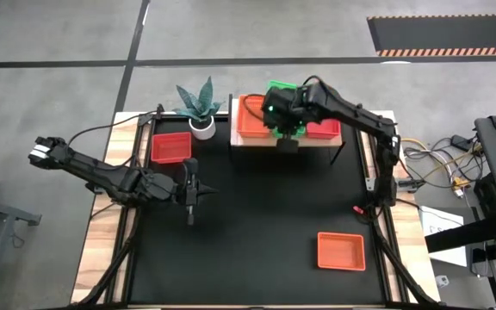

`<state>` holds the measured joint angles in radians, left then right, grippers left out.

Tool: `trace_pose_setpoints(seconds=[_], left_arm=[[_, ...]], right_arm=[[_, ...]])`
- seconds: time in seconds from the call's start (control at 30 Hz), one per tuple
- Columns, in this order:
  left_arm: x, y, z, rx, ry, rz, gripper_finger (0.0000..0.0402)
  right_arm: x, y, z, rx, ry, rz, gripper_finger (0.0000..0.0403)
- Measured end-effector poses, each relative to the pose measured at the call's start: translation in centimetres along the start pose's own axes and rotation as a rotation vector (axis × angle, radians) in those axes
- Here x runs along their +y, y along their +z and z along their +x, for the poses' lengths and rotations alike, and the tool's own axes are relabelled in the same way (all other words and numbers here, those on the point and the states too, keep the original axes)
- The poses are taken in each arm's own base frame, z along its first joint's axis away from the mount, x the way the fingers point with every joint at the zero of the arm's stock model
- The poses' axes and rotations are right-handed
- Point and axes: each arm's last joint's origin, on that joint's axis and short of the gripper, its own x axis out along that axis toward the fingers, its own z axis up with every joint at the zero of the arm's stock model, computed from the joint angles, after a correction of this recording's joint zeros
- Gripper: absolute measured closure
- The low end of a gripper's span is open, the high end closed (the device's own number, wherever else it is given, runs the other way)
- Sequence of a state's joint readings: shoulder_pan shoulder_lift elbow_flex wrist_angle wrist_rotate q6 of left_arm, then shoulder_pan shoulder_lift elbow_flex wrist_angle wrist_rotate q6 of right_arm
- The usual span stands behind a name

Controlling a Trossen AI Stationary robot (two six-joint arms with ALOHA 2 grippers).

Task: Stack baskets on shelf by color
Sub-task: Stack the green bin on top of the green bins on the shelf

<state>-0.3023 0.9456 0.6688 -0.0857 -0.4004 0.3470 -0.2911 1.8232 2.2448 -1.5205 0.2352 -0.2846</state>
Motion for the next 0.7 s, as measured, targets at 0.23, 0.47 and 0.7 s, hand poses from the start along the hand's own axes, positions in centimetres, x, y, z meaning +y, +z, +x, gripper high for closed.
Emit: trace_pose_setpoints(seconds=[0.23,0.47,0.7], left_arm=[[-0.1,-0.1,0.0,0.004,-0.001,0.002,0.0402],[-0.1,-0.1,0.0,0.004,-0.001,0.002,0.0402],[-0.1,-0.1,0.0,0.004,-0.001,0.002,0.0402]], right_arm=[[-2.1,-1.2,0.8,0.076,0.008,0.016,0.0394],[-2.1,-1.2,1.0,0.077,0.018,0.003,0.0394],[-1.8,-1.3,2.0,0.109,0.048,-0.004,0.0394]])
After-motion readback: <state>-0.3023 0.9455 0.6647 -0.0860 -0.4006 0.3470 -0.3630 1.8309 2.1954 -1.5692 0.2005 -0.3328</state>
